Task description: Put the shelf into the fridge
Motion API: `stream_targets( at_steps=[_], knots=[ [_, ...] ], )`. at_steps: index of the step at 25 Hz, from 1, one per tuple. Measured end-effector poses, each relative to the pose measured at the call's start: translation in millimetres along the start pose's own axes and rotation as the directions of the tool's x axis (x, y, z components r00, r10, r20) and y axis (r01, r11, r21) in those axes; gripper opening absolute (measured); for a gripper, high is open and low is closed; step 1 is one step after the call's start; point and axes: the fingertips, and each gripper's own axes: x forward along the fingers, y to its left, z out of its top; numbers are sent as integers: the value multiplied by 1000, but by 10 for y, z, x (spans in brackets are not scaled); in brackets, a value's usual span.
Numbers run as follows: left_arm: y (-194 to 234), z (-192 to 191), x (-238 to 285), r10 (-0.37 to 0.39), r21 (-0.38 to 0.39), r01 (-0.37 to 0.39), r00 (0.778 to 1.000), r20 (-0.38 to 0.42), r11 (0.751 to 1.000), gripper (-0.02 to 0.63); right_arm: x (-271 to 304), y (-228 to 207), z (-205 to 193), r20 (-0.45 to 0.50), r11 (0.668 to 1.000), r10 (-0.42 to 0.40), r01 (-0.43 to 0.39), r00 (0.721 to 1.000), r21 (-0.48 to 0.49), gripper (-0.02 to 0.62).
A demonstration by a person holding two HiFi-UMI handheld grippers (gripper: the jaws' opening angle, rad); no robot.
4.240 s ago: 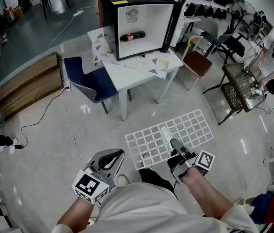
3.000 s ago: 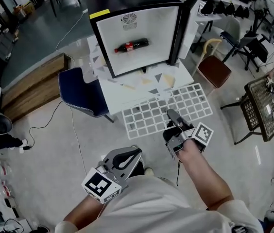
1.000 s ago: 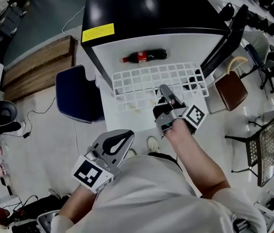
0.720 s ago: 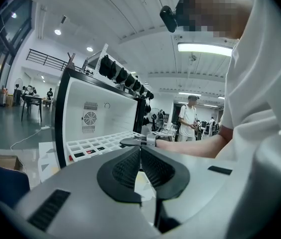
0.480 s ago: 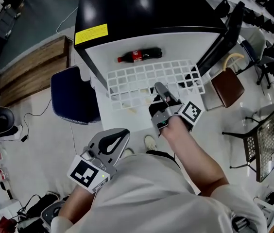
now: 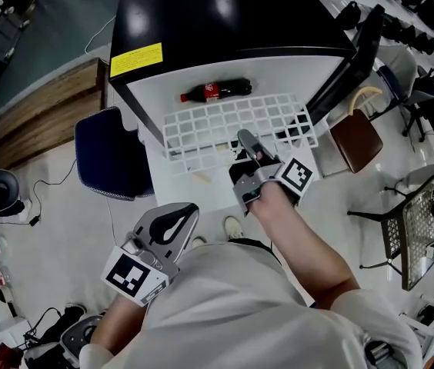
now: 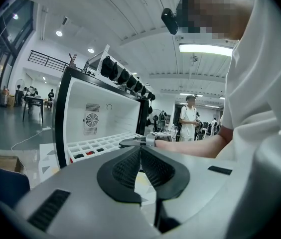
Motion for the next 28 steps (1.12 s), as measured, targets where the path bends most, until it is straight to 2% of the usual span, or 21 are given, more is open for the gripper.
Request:
stream_targets(
  at_steps=[12, 20, 28],
  knots=[
    [-42, -24, 55, 50, 5, -50, 999, 15, 999, 23, 72, -64, 31, -47, 1000, 0, -1, 999, -9, 29],
    [256, 156, 143, 91, 1, -91, 996, 21, 996, 23, 460, -17, 183, -63, 1000, -12, 11, 998, -13, 31],
    [227, 136, 105, 136, -7, -136, 990, 24, 991, 23, 566, -32, 209, -90, 1000, -14, 12, 996, -21, 31]
  ],
)
